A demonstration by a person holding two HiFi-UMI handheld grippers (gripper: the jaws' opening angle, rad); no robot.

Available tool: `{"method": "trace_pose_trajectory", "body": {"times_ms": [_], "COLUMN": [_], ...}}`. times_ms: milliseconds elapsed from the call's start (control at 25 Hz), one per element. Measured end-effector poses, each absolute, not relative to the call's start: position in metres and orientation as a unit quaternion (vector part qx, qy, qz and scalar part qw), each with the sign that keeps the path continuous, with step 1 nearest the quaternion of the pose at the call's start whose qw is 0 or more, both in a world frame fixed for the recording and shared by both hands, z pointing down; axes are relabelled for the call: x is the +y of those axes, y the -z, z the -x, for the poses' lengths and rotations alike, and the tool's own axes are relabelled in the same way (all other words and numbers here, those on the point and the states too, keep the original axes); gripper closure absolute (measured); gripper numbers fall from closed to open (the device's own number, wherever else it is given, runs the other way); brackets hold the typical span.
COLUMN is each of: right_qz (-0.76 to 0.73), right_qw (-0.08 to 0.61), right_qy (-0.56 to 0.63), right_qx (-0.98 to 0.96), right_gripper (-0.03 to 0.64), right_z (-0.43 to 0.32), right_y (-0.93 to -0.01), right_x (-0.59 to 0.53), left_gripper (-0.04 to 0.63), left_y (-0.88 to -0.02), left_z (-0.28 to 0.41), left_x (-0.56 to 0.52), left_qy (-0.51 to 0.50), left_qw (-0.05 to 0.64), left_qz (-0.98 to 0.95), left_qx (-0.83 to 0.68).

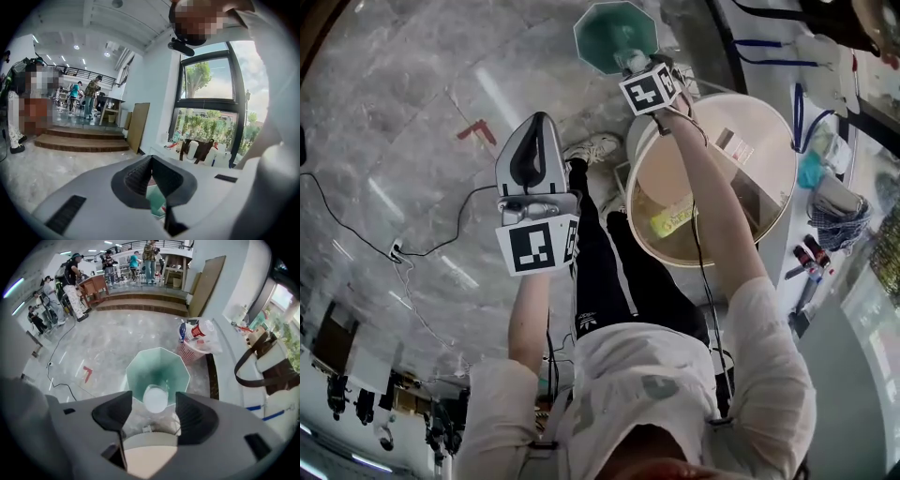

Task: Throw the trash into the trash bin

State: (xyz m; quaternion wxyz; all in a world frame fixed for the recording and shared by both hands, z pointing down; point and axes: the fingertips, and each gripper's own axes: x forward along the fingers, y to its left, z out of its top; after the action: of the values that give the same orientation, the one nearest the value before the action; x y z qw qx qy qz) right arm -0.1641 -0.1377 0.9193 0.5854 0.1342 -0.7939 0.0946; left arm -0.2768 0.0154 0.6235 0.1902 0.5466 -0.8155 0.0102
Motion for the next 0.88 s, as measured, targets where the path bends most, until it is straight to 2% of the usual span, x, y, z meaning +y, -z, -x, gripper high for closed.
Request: {"method": "trace_pose_trajectory", "body": {"times_ms": [40,80,600,720,880], "right_qz": [-0.131,-0.127,-0.146,-0.184,-0.236], "right_qw": [0.582,0.580,0.546,0.507,0.403], "right_qy": [-0.090,-0.089,-0.112,-0.154,-0.220], "right_qx": [-0.797,-0.800,-0.817,-0.828,-0.856], "right_gripper": [0.326,0.321,0.308,0.310,0.311], "right_z": [0.164,0.165,0.182,0.182,0.191], "right_y": [-0.918,-0.916,-0.875,-0.830,-0.749], "right_x": [-0.137,-0.134,-0.131,-0.138,-0.151], "left_gripper": [0.583,0.583,0.584,0.584,0.584], "left_y": [-0.624,-0.624,-0.595,-0.563,-0.516], "left_z": [0.277,0.277,0.277,0.278,0.288], "left_x": [0.017,0.020,0.018,0.012,0.000], "left_qy": [-0.009,-0.007,0.011,0.008,0.011], "left_qw": [0.192,0.194,0.179,0.171,0.147], "left_qz": [-0.546,-0.544,-0.552,-0.555,-0.567], "left_qx": [-0.816,-0.816,-0.814,-0.814,-0.810]}}
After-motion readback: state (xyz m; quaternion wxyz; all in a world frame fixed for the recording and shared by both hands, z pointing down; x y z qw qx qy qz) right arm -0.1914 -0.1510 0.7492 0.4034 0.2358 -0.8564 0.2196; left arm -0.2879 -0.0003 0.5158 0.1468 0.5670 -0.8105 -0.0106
